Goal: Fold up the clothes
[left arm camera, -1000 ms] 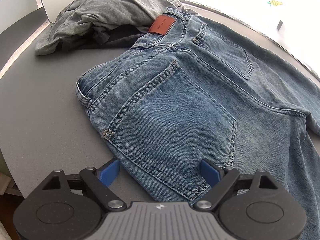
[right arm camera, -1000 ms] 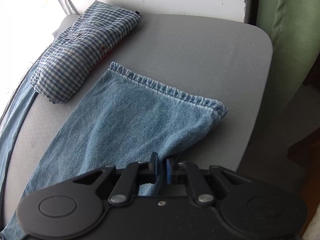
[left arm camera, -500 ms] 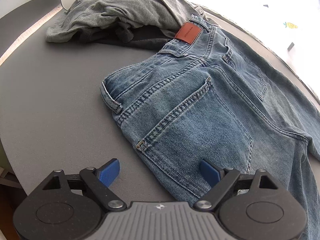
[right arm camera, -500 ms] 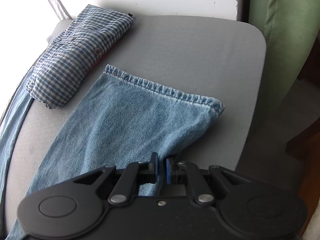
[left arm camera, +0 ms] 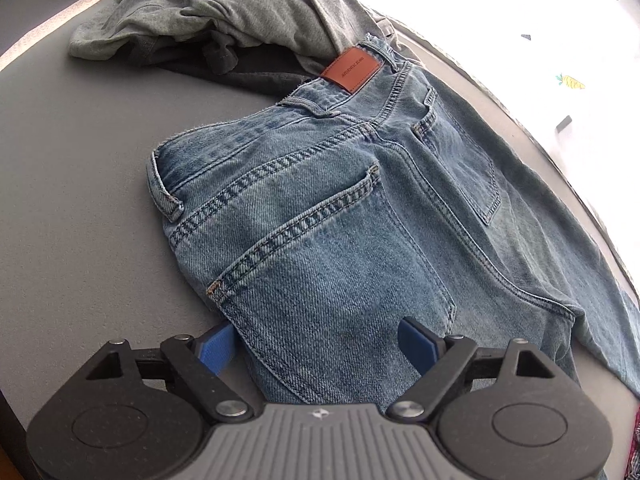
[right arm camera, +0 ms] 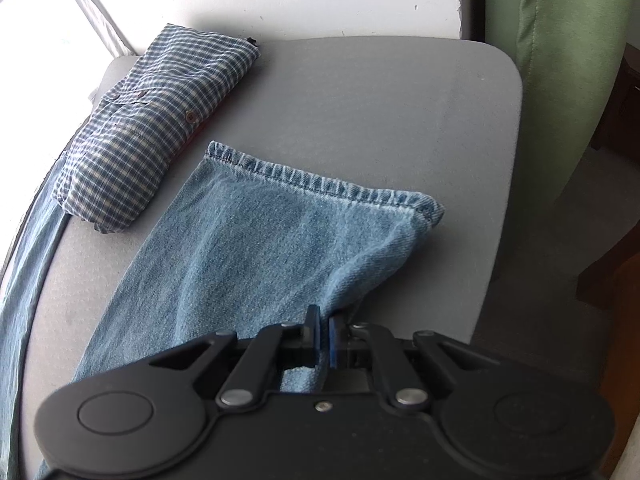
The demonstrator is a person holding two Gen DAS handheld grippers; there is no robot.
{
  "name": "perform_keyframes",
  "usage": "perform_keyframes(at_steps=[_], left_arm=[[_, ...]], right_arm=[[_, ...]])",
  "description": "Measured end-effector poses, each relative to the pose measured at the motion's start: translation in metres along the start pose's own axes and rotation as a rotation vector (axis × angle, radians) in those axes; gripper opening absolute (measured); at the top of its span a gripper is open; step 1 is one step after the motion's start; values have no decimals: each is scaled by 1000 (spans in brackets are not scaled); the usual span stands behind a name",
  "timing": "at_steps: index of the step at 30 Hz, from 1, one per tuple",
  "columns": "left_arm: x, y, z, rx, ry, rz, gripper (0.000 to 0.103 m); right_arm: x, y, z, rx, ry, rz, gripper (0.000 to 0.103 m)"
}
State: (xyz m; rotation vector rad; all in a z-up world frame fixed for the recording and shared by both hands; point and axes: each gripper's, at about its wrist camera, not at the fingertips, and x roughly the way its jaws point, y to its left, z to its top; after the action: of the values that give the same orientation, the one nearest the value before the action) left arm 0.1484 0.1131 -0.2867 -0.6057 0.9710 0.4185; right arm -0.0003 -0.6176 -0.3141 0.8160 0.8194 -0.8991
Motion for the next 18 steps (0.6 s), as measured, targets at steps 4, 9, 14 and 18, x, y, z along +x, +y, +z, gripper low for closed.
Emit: perform_keyframes(at_steps=[4, 9, 14, 18], left_arm=[[-4, 16, 7, -164, -25, 9, 53], [-9, 38, 13, -311, -28, -82, 20], [-36, 30, 18, -303, -92, -97, 6], [-65, 14, 32, -296, -159, -119, 5]], right_arm=[[-4, -8, 3, 81, -16, 55, 3], [-17, -8, 11, 102, -51, 129, 2], [-44, 7, 24, 49, -121, 180, 2], [-71, 25, 36, -20, -181, 216, 2]])
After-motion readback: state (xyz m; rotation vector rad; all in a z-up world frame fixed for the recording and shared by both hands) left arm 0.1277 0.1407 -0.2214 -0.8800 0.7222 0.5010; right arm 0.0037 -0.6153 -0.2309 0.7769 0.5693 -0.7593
